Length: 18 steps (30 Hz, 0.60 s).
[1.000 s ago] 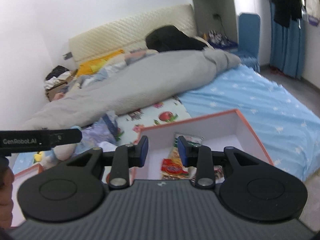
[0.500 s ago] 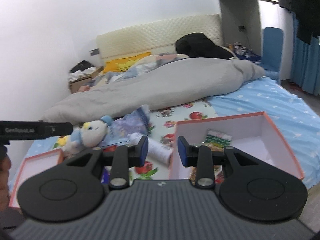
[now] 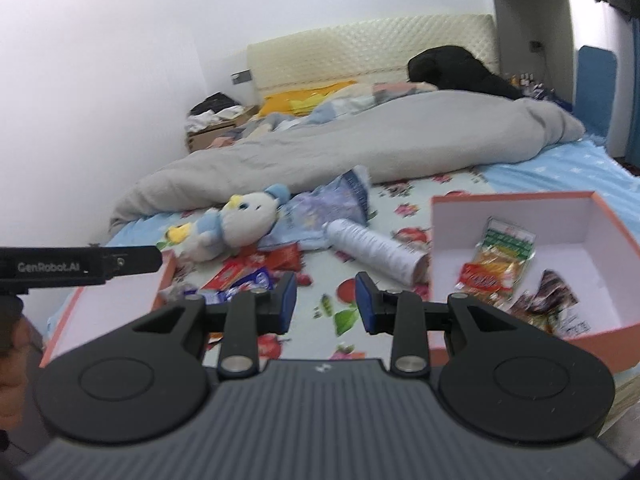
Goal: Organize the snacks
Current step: 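Withdraw both tools from the box back over the snack pile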
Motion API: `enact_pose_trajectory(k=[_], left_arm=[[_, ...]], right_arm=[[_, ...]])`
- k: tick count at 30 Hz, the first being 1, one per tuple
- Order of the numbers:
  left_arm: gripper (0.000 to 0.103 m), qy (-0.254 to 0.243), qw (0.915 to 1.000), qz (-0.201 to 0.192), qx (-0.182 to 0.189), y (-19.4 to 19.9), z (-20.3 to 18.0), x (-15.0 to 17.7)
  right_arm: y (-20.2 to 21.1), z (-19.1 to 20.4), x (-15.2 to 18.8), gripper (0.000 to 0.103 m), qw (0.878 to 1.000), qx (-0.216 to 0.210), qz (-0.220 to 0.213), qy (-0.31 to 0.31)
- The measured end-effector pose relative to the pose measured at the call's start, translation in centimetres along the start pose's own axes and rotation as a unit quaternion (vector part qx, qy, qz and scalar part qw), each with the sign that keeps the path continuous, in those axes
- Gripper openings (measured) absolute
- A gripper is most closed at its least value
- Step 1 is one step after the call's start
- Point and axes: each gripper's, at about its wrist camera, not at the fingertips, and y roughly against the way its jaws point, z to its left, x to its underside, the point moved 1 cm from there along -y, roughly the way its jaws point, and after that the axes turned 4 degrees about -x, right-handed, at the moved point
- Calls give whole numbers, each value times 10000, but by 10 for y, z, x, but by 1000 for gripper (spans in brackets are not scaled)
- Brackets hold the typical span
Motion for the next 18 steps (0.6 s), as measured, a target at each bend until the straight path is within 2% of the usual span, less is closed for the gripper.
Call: enact_pose_trajectory(k=[12, 18], left_arm=[[70, 623, 9973, 276, -263, -11, 44, 66], [70, 786, 9954, 454, -319, -27, 63, 79]], right_arm=[[-11, 29, 40, 35, 9980, -194, 337, 508], [-18, 34, 52, 35, 9966, -210, 457, 659]])
